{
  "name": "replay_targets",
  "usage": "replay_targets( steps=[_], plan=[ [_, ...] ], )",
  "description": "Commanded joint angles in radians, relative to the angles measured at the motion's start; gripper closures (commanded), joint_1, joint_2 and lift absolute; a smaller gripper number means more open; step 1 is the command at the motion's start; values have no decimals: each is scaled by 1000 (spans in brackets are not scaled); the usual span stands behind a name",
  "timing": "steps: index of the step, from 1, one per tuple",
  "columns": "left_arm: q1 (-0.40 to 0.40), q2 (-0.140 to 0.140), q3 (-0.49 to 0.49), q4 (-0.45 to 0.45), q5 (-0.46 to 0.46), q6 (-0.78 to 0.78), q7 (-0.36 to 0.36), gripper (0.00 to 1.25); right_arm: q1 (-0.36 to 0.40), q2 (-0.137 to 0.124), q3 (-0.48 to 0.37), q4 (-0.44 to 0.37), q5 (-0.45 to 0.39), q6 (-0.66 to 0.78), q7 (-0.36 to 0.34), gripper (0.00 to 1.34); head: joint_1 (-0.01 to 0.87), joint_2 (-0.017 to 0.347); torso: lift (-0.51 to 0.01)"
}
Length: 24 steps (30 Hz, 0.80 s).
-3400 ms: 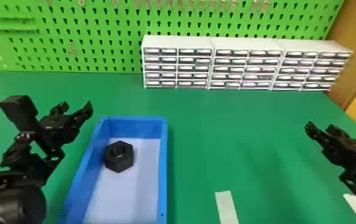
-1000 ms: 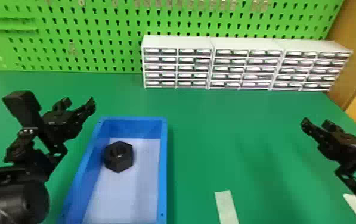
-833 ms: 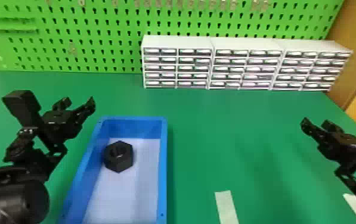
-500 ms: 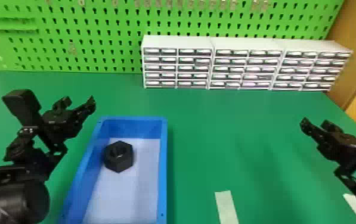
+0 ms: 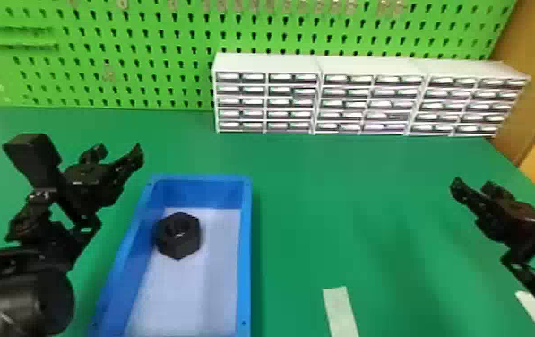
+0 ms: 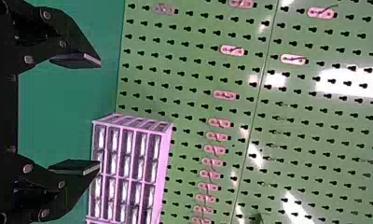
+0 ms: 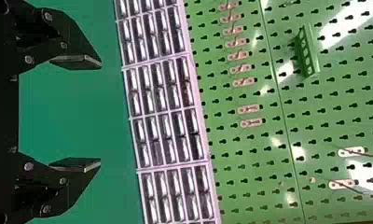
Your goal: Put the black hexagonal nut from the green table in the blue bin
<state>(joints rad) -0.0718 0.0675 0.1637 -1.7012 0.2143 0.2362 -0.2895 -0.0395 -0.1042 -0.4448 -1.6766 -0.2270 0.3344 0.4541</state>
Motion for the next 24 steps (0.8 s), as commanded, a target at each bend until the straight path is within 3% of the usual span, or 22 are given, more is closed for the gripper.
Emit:
replay_targets(
  steps=[1, 24],
  plan=[
    [0, 0, -1, 0, 1, 0, 0, 479, -2, 1, 0, 0, 0, 0, 0, 518, 691, 9, -97],
    [-2, 2, -3, 0, 7, 0, 0, 479, -3, 8, 0, 0, 3, 0, 0, 518, 691, 9, -97]
  ],
)
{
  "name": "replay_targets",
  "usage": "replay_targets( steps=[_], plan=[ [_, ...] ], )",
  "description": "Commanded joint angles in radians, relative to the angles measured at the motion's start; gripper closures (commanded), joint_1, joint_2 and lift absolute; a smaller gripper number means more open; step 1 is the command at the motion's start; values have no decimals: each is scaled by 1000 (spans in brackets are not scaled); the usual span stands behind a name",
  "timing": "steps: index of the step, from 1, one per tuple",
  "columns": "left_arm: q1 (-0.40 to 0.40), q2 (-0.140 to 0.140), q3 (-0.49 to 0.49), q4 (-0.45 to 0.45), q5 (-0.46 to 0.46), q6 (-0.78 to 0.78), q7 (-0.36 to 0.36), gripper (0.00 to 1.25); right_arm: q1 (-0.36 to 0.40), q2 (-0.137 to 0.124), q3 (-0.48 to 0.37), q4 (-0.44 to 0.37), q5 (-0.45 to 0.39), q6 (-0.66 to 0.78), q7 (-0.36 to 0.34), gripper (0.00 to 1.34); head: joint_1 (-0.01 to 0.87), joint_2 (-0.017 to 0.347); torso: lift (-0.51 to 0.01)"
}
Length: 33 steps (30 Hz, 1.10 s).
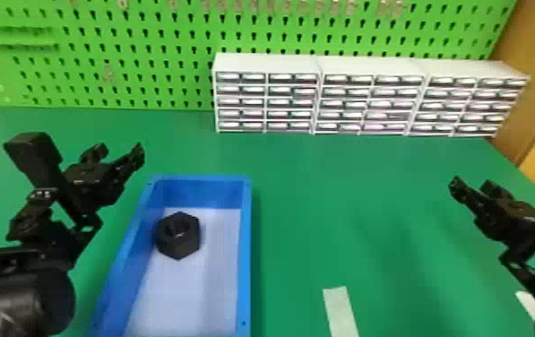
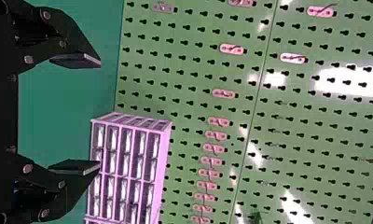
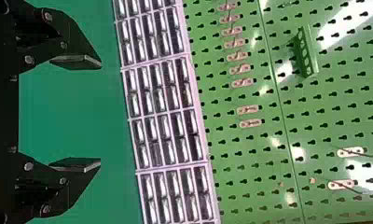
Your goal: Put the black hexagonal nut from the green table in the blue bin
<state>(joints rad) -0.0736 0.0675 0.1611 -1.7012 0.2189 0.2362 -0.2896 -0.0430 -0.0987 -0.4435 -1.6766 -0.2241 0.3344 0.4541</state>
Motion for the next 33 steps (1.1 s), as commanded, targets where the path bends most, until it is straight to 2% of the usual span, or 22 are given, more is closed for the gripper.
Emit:
replay_targets(
  steps=[1, 33],
  plan=[
    [0, 0, 0, 0, 2, 0, 0, 479, 0, 2, -1, 0, 0, 0, 0, 518, 691, 9, -97],
    [-2, 0, -2, 0, 4, 0, 0, 479, -5, 4, 5, 3, -1, 0, 0, 519, 691, 9, -97]
  ],
)
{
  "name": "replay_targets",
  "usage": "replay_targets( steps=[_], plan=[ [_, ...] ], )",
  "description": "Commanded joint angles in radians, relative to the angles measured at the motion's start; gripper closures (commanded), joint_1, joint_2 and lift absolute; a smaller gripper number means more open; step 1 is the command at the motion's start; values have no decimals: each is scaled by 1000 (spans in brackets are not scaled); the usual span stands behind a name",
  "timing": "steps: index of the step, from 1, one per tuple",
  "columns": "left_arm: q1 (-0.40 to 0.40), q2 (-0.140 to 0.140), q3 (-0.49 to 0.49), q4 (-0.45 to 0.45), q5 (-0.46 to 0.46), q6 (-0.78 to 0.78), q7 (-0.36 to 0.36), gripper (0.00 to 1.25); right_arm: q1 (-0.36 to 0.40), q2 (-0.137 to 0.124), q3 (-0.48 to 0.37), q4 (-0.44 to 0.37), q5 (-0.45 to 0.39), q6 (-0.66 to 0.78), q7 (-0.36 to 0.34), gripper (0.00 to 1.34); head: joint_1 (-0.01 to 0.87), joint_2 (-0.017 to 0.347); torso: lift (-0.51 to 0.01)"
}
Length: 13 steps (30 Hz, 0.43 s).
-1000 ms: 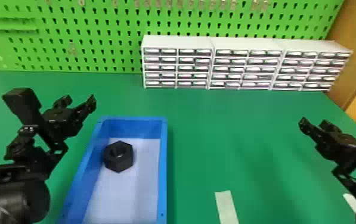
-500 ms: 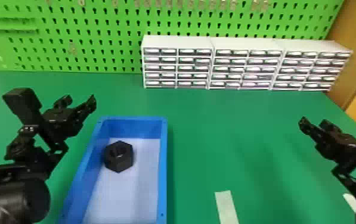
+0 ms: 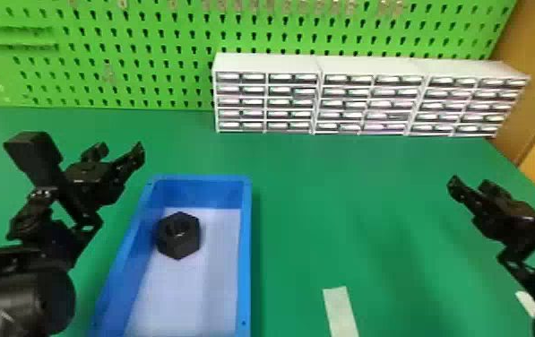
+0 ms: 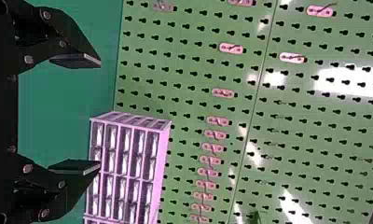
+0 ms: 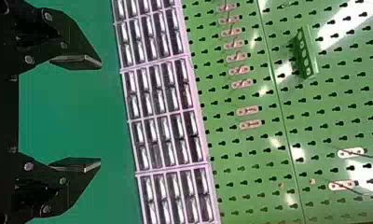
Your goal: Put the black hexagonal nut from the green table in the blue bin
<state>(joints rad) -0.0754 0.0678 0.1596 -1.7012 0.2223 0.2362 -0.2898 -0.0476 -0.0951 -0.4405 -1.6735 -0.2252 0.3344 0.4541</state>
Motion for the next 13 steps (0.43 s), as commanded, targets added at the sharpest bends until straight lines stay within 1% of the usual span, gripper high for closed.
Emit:
replay_targets(
  steps=[1, 13],
  plan=[
    [0, 0, 0, 0, 0, 0, 1, 479, 0, 0, 2, 0, 0, 0, 0, 518, 691, 9, -97],
    [2, 0, 0, 0, 0, 0, 1, 479, 0, 3, 5, 0, 0, 0, 0, 519, 691, 9, -97]
  ],
)
